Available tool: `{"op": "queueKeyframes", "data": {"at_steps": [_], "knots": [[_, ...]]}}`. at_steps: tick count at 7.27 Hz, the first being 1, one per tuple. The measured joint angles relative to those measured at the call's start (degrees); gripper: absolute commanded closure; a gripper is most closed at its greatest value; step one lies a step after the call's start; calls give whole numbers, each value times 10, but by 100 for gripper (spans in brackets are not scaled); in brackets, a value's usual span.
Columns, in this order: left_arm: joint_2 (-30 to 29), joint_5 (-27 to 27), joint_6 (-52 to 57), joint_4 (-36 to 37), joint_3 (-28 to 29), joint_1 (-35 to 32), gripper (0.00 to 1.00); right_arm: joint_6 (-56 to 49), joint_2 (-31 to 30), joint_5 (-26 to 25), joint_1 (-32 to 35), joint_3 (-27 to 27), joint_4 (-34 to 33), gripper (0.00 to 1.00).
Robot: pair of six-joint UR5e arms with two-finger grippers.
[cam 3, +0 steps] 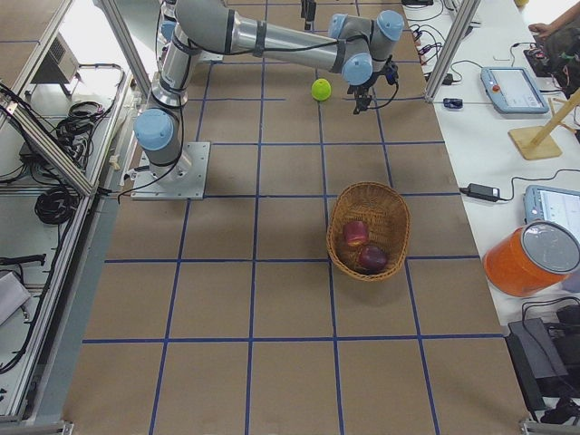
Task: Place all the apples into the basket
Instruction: 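Lower the right gripper onto the green apple and grasp it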
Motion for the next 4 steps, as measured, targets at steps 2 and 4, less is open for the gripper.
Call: {"op": "queueKeyframes", "data": {"at_steps": [2, 4], "knots": [[65, 16, 72, -9, -37, 18, 0, 129, 28, 3, 91, 21, -91, 0], [96, 46, 101, 14, -54, 55, 0, 225, 48, 0, 153, 35, -135, 0]]}}
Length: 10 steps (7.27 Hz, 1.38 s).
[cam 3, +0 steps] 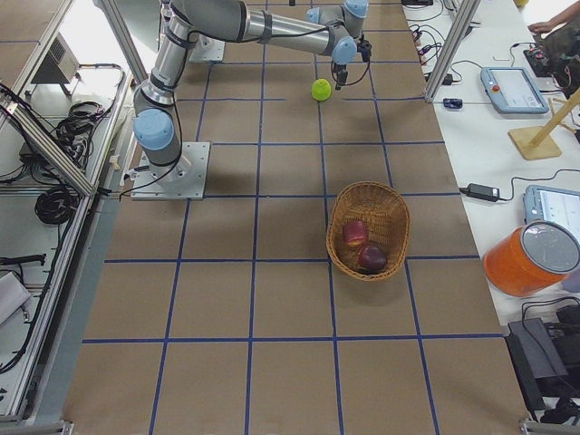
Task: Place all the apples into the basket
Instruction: 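Lower the right gripper onto the green apple and grasp it, then carry the green apple into the basket and open the right gripper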
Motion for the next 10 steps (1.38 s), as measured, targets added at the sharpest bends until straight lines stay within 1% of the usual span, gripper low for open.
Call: {"op": "queueKeyframes", "data": {"at_steps": [3, 4, 5, 6, 7, 8, 9, 10], "knots": [[1, 12, 5, 3, 7, 17, 0, 28, 9, -6, 20, 48, -42, 0], [1, 12, 5, 1, 8, 18, 0, 31, 9, -4, 21, 68, -67, 38], [-1, 12, 5, 0, 8, 18, 0, 31, 10, -4, 22, 84, -92, 91], [-2, 10, 3, 0, 8, 18, 0, 30, 9, -1, 20, 91, -104, 100], [-1, 10, 2, 0, 8, 18, 0, 31, 4, 7, 14, 88, -102, 100], [-2, 10, 1, 0, 8, 18, 0, 30, -10, 16, -1, 74, -84, 100], [-3, 9, 1, 1, 8, 18, 0, 16, -32, 24, -37, 44, -29, 100], [-2, 9, 1, 1, 8, 18, 0, -26, -50, 26, -92, 3, 48, 100]]}}
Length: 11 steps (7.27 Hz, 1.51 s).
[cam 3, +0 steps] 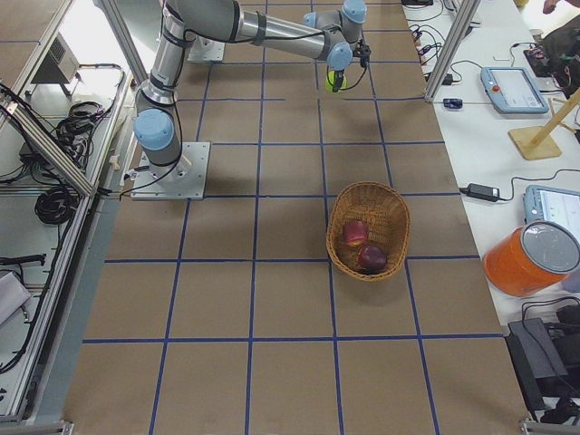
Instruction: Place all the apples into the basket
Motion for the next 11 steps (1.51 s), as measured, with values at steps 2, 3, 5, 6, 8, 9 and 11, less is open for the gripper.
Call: {"op": "queueKeyframes", "data": {"at_steps": [2, 3, 5, 6, 8, 9, 11], "knots": [[1, 0, 0, 0, 0, 0, 0, -158, -6, -37, -133, -80, 101, 100], [1, 0, 0, 0, 0, 0, 0, -250, 1, -69, -192, -100, 110, 100], [1, -1, -1, 0, -1, 0, 0, -413, 26, -106, -299, -107, 100, 95], [3, 0, -1, 0, -2, 0, 0, -470, 42, -111, -334, -106, 87, 71], [2, 0, -1, 0, -1, 0, 0, -518, 78, -111, -380, -101, 59, 0], [2, 0, -1, 0, -1, 0, 0, -525, 86, -109, -391, -100, 54, 0], [2, -1, -1, 0, 0, 0, 0, -523, 78, -112, -385, -111, 64, 0]]}}
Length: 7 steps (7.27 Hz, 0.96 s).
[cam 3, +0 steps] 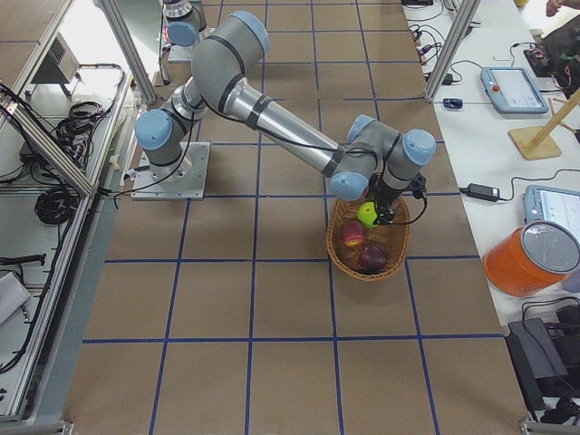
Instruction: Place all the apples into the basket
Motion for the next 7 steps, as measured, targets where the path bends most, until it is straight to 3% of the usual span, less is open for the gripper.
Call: {"op": "queueKeyframes", "data": {"at_steps": [2, 4, 5, 6, 7], "knots": [[0, -1, 0, 0, 0, 1, 0, 44, -56, 3, 46, -11, 81, 0], [0, -2, 0, 0, 0, 2, 0, 148, -168, 7, 138, 6, 208, 0], [0, -2, 0, 0, 0, 2, 0, 197, -237, 13, 202, 41, 248, 0], [0, -2, 0, 0, 0, 2, 0, 226, -305, 20, 257, 100, 243, 0], [1, -2, 0, 0, 0, 2, 0, 238, -349, 24, 285, 164, 185, 0]]}}
